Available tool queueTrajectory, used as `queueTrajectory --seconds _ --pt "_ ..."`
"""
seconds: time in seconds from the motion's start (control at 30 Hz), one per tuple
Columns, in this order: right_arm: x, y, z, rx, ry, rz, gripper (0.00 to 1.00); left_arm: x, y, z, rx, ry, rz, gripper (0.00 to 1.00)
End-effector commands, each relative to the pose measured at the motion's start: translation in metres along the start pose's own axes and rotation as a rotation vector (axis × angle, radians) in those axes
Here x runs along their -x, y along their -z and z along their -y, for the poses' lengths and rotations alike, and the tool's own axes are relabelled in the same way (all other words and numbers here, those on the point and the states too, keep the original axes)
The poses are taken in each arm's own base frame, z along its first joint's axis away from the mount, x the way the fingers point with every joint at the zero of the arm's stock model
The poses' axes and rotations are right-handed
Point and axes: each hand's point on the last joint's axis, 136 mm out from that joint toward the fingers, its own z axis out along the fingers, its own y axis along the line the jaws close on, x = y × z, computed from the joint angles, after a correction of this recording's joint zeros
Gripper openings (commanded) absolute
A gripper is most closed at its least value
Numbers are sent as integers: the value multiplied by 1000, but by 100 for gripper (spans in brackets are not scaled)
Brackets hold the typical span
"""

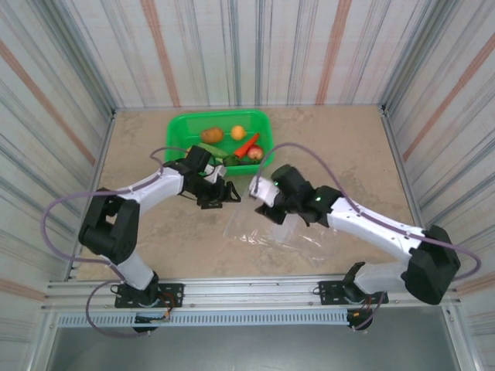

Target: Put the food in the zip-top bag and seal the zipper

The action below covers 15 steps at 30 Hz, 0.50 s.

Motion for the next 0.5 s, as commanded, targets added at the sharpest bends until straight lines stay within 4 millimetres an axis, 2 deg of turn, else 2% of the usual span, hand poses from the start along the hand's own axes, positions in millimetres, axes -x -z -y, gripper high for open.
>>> queueTrajectory --seconds 0.0,0.07,0.13,0.3,0.37,0.43,0.47 --pt "6 15 25 -18 -505 87 44 20 -4 17 -75 -56 -5 81" --pt "-16 12 43 -122 -626 103 26 26 -13 17 -88 -45 -25 77" --pt "-52 13 57 -245 -792 16 0 32 -18 13 -74 -44 -21 77" --pt "-124 31 66 -501 -920 -263 0 40 -17 6 -76 -30 3 77" --pt "-143 38 67 -553 -1012 -263 1 41 -18 6 -85 -30 4 77" --pt "-160 33 61 -529 -1110 -233 8 40 -20 6 -99 -29 0 77" --pt "-168 29 58 -514 -1151 -220 8 40 -21 6 -105 -28 -2 76"
